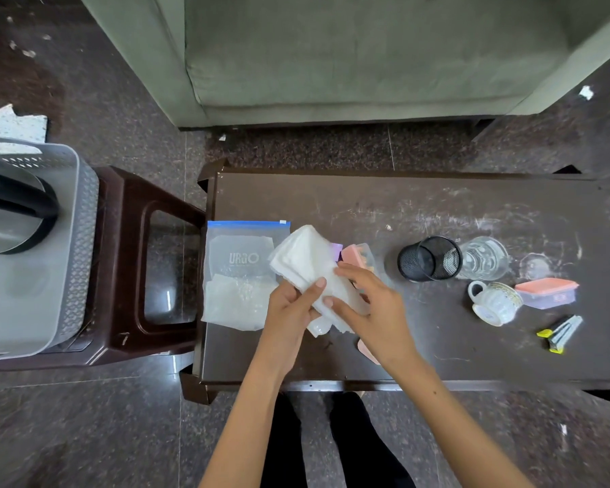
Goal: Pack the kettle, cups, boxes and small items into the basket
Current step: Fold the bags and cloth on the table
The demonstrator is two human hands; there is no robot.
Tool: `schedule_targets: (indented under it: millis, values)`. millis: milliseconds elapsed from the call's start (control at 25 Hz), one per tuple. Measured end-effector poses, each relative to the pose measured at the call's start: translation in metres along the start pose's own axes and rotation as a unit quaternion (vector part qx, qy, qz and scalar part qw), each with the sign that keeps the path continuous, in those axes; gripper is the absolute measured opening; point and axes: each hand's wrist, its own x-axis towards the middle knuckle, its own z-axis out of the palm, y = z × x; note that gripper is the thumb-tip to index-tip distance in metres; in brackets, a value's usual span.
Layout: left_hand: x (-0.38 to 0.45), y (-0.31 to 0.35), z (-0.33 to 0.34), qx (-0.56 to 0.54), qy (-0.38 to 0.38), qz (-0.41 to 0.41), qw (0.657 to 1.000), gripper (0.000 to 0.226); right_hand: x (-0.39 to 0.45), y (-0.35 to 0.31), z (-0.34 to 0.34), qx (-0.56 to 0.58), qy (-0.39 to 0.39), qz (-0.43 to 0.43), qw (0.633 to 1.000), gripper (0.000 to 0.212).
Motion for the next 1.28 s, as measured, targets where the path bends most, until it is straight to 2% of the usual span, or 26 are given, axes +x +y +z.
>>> schedule_targets:
  millis: [160, 320, 440, 560, 640, 680, 760, 800, 880, 960, 1000, 1120, 1160, 1200, 1280]
  values:
    - [-0.004, -0.001, -0.002, -0.036, -0.026, -0.031, 0.999, 0.025, -0.002, -0.001, -0.001, 0.017, -0.001, 0.044, 0.999, 0.051]
    - [-0.006, -0.001, -0.002, -0.027, -0.023, -0.043, 0.998, 0.034, 0.001, 0.002, -0.001, -0.002, 0.05, 0.042, 0.998, 0.033]
    - [-0.006, -0.003, -0.002, 0.057, 0.036, -0.034, 0.997, 0.024, 0.006, 0.002, -0.002, -0.012, 0.074, 0.073, 0.995, 0.025]
    - [-0.005, -0.001, -0.007, 0.111, 0.099, -0.031, 0.988, 0.026, 0.01, 0.004, -0.004, 0.001, 0.062, 0.095, 0.994, 0.022]
    - [-0.005, 0.001, -0.014, 0.118, 0.121, -0.032, 0.985, 0.029, 0.011, 0.007, -0.008, 0.072, 0.066, 0.137, 0.986, 0.02]
    - [-0.005, 0.001, -0.016, 0.111, 0.13, -0.033, 0.985, 0.031, 0.009, 0.009, -0.011, 0.164, 0.074, 0.177, 0.968, 0.019]
    - [-0.006, -0.005, -0.017, 0.046, 0.137, -0.036, 0.989, 0.036, 0.004, 0.007, -0.013, 0.383, 0.078, 0.278, 0.878, 0.019]
    - [-0.007, -0.009, -0.016, 0.001, 0.136, -0.039, 0.99, 0.038, 0.0, 0.007, -0.011, 0.451, 0.068, 0.306, 0.835, 0.022]
    - [-0.008, -0.019, -0.012, -0.067, 0.133, -0.045, 0.988, 0.041, -0.007, 0.007, -0.003, 0.517, 0.042, 0.315, 0.795, 0.033]
    - [-0.009, -0.032, -0.008, -0.096, 0.118, -0.037, 0.988, 0.044, -0.011, 0.008, 0.011, 0.56, 0.038, 0.285, 0.777, 0.043]
    - [-0.01, -0.034, -0.005, -0.096, 0.114, -0.032, 0.988, 0.046, -0.012, 0.008, 0.018, 0.553, 0.047, 0.273, 0.786, 0.047]
    - [-0.014, -0.034, -0.003, -0.053, 0.12, -0.03, 0.991, 0.05, -0.012, 0.009, 0.028, 0.419, 0.111, 0.257, 0.864, 0.045]
    - [-0.013, -0.029, -0.008, -0.042, 0.126, -0.048, 0.99, 0.045, -0.01, 0.01, 0.025, 0.386, 0.115, 0.259, 0.878, 0.04]
    - [-0.011, -0.021, -0.015, -0.044, 0.126, -0.075, 0.988, 0.039, -0.008, 0.012, 0.019, 0.373, 0.106, 0.261, 0.884, 0.036]
    - [-0.005, -0.006, -0.039, -0.087, 0.106, -0.133, 0.982, 0.05, -0.006, 0.015, 0.003, 0.383, 0.049, 0.257, 0.886, 0.032]
